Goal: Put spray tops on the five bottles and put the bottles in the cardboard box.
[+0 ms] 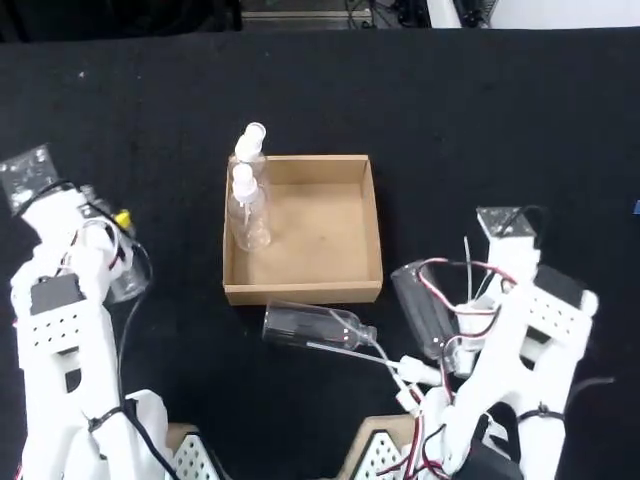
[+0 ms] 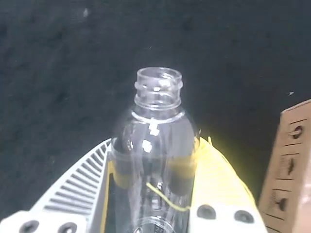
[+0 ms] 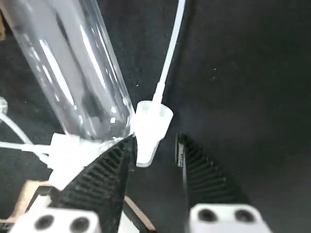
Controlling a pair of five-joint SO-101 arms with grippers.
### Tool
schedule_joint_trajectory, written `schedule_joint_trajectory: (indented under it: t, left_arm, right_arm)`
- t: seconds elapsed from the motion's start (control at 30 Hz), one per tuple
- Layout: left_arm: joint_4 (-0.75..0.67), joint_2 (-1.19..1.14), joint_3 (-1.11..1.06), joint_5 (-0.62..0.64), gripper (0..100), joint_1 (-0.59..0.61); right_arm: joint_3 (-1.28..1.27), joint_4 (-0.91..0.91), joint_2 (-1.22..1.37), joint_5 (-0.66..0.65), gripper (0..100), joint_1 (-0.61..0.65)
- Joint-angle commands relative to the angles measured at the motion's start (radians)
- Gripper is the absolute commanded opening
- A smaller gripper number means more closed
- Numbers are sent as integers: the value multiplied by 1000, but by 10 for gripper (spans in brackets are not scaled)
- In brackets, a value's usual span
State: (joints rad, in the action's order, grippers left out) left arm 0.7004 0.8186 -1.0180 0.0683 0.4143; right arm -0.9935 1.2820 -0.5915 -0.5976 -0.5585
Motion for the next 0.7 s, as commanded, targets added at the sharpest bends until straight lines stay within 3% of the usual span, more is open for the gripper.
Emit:
schedule_joint_trajectory:
  t: [0.0, 0.13, 0.33, 0.67]
  left_arm:
    - [-54, 20, 70, 12, 30, -101]
    - [-106, 29, 8, 12, 30, -133]
    - [-193, 31, -101, 12, 30, -65]
    - [-184, 31, -136, 12, 30, -35]
  right_arm:
    - [-68, -103, 7, -8, 147, -26]
    - [-134, -183, 5, -8, 198, -31]
    - [-140, -198, 7, -143, 154, -86]
    - [-97, -198, 7, -651, 95, -282]
